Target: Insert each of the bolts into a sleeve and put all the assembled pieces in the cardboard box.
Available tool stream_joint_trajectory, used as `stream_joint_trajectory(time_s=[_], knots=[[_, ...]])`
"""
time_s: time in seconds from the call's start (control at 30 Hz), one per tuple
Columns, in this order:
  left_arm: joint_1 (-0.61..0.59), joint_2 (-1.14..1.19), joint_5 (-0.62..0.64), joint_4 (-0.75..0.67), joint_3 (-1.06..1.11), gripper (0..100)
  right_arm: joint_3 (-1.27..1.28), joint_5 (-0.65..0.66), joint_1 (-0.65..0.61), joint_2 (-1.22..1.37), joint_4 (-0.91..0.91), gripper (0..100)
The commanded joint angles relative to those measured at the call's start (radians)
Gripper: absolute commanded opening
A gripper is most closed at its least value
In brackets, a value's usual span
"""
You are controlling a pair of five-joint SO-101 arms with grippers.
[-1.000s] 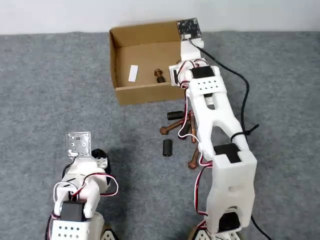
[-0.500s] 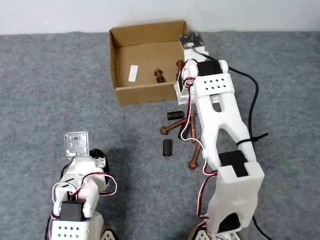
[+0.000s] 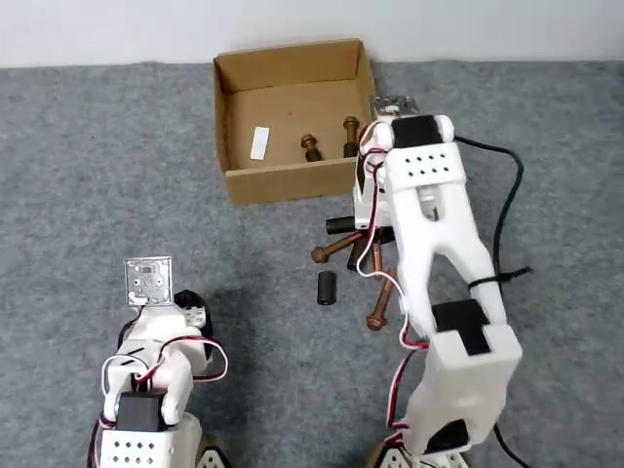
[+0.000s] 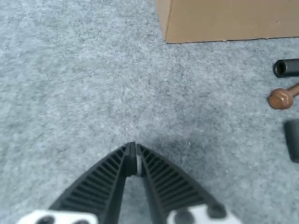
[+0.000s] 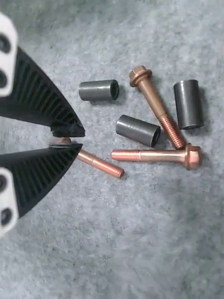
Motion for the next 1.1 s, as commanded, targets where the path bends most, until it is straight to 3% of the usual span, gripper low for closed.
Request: stream_joint_trajectory(time_s=[0.0, 0.17, 0.37, 0.63, 1.07], knots=[[-0.003, 0.0, 0.009, 0.011, -0.007, 1, 0.071, -0.017, -0.025, -0.131, 0.047, 1.0], [-0.003, 0.0, 0.009, 0.011, -0.007, 1, 0.176, -0.087, -0.104, -0.2, 0.041, 2.2], [-0.003, 0.0, 0.009, 0.011, -0.007, 1, 0.172, -0.104, -0.217, -0.094, -0.004, 12.1], [-0.003, 0.0, 0.009, 0.011, -0.007, 1, 0.172, -0.181, -0.351, 0.065, -0.108, 9.1], [-0.003, 0.0, 0.009, 0.011, -0.007, 1, 0.17, -0.173, -0.306, 0.188, -0.2, 9.4]])
